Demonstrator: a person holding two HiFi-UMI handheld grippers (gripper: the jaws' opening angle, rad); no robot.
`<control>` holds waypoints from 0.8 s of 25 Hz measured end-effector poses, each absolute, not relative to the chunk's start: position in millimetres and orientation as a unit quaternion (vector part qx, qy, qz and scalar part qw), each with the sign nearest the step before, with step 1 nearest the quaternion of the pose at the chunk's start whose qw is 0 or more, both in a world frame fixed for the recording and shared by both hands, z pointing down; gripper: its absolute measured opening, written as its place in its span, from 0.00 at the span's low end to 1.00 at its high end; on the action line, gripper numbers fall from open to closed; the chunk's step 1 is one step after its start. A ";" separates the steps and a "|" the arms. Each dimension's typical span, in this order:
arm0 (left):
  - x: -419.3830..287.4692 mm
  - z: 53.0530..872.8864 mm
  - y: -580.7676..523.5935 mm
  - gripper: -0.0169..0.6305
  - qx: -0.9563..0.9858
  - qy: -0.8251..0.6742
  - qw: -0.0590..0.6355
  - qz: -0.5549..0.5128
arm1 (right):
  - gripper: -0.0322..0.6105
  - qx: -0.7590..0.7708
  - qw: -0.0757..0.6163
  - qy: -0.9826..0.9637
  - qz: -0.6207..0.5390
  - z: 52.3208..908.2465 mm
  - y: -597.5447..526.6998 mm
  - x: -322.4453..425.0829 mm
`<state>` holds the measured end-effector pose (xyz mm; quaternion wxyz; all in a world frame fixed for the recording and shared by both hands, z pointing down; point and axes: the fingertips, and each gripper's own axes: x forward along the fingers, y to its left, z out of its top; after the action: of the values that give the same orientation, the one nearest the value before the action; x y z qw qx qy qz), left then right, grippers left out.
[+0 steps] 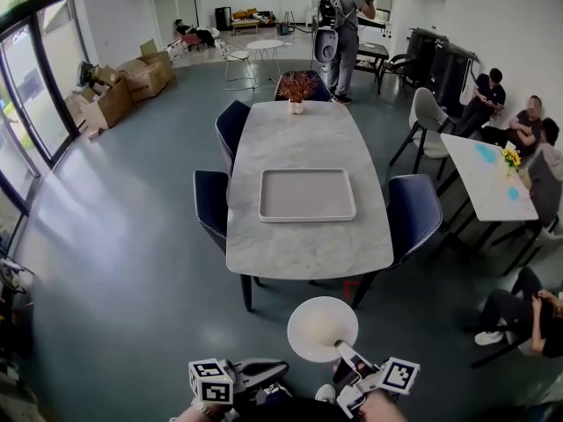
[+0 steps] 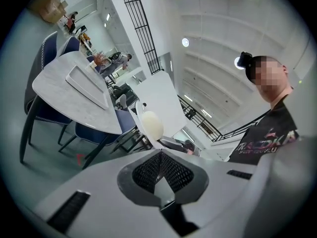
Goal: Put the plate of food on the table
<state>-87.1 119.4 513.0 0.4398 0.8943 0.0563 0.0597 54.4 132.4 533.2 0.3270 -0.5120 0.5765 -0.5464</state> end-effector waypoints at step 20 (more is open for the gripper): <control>-150.1 511.9 42.1 0.04 0.887 0.045 0.459 0.031 | 0.09 -0.525 0.340 0.572 -0.530 524.7 57.4 13.5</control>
<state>-150.1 42.1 511.9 0.4592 0.8867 0.0449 0.0311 13.5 57.4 524.7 0.3395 -0.5254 0.5721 -0.5305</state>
